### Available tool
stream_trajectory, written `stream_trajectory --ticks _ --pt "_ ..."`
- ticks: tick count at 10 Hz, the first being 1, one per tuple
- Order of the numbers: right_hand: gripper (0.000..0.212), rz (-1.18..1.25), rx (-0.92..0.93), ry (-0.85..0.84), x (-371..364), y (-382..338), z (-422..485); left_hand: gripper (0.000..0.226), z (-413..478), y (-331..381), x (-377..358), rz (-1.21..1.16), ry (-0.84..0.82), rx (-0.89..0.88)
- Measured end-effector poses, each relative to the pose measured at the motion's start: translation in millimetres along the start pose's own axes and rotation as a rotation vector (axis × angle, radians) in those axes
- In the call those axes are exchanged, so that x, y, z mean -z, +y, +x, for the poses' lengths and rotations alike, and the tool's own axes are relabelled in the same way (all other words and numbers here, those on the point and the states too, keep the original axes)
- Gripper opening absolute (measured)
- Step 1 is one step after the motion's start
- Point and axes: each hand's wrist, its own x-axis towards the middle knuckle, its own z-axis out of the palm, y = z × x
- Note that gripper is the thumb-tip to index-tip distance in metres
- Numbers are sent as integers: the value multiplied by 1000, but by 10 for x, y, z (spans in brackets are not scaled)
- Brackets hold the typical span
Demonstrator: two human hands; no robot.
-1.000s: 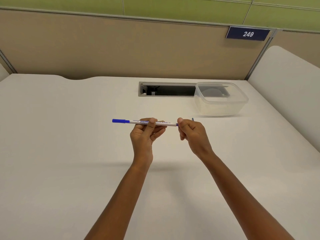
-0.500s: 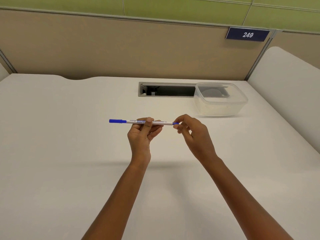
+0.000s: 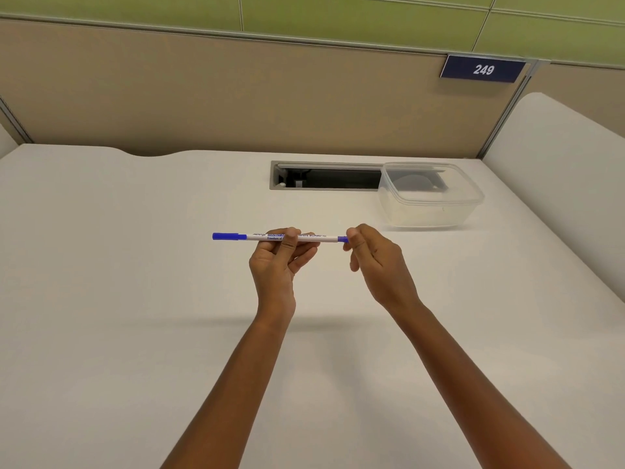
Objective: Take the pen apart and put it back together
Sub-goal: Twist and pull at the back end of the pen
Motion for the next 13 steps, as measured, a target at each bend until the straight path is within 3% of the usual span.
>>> stream_trajectory --ticks 1,2,3,5,6,7,8,10,11,13 --pt "7 -63 98 -28 16 22 -9 15 2 0 13 6 4 -1" --pt "7 -145 178 15 16 27 -11 15 -3 -11 11 7 5 8" --pt "11 -175 176 34 11 6 -12 15 -11 -18 4 9 -1 13" --pt "40 86 -43 38 -34 -56 9 15 -20 -8 -16 5 -21 10" --pt "45 69 -84 58 -61 -61 9 15 -17 -6 -23 -1 -19 10" --pt "31 -17 -6 61 -35 -24 -16 16 -5 3 -8 -9 -6 6" --pt "3 -50 81 -1 -11 6 -36 15 -5 5 12 -7 4 5" --pt "9 -141 188 58 0 -1 -22 15 -21 -15 1 -4 5 16" --pt "22 -145 166 72 5 4 -27 14 -20 -14 -4 -7 -7 15" --pt "46 149 -132 31 -32 -26 17 16 -24 -20 -35 1 -17 12"
